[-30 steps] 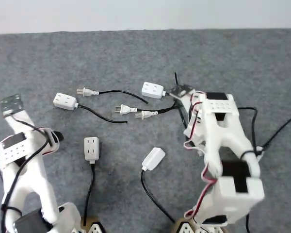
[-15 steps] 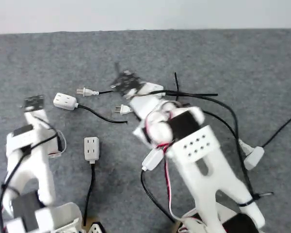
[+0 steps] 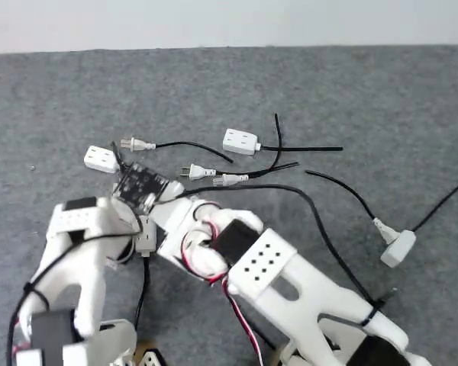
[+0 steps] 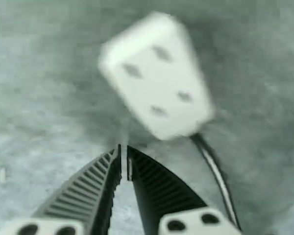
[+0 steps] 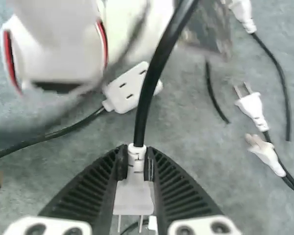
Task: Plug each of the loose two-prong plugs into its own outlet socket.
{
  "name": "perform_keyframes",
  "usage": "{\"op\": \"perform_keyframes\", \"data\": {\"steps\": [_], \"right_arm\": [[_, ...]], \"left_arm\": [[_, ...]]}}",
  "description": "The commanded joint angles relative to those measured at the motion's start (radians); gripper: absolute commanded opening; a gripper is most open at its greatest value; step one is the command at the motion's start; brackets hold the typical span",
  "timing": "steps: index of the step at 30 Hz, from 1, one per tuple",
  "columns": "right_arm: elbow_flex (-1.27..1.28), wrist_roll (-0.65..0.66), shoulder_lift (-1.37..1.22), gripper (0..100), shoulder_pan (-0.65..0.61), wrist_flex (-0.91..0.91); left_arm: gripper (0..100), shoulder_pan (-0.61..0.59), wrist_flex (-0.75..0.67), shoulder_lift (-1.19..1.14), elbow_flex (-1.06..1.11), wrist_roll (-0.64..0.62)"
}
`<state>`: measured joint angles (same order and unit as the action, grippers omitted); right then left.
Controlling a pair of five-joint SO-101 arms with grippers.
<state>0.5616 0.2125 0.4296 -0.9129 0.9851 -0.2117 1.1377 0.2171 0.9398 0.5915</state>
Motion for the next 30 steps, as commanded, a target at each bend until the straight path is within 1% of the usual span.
{"op": "perform_keyframes", "data": {"steps": [1, 7, 11, 19, 23, 24, 26, 28, 30], "right_arm": [[-0.005, -0.009, 0.041, 0.8, -0.015, -0.031], [0.008, -0.026, 0.038, 0.8, -0.015, -0.036], [0.014, -0.031, 0.038, 0.8, -0.005, -0.048], [0.029, -0.026, 0.036, 0.8, 0.002, -0.071], [0.029, -0.031, 0.036, 0.8, 0.007, -0.073], [0.029, -0.037, 0.036, 0.8, 0.016, -0.074], [0.029, -0.066, 0.036, 0.8, 0.033, -0.084], [0.043, -0.155, 0.036, 0.8, 0.067, -0.125], [0.071, -0.273, 0.036, 0.8, 0.104, -0.203]], "left_arm": [[1, 0.026, -0.023, 0.141, 0.058, 0.055], [1, 0.068, -0.023, 0.322, 0.176, 0.084], [1, 0.074, -0.021, 0.422, 0.237, 0.114], [1, 0.155, -0.017, 0.62, 0.361, 0.117], [1, 0.15, -0.017, 0.755, 0.409, 0.11], [1, 0.137, -0.02, 0.789, 0.421, 0.1], [1, 0.104, -0.031, 0.859, 0.433, 0.02], [1, 0.063, -0.075, 0.93, 0.452, -0.087], [1, 0.006, -0.124, 0.996, 0.461, -0.221]]}}
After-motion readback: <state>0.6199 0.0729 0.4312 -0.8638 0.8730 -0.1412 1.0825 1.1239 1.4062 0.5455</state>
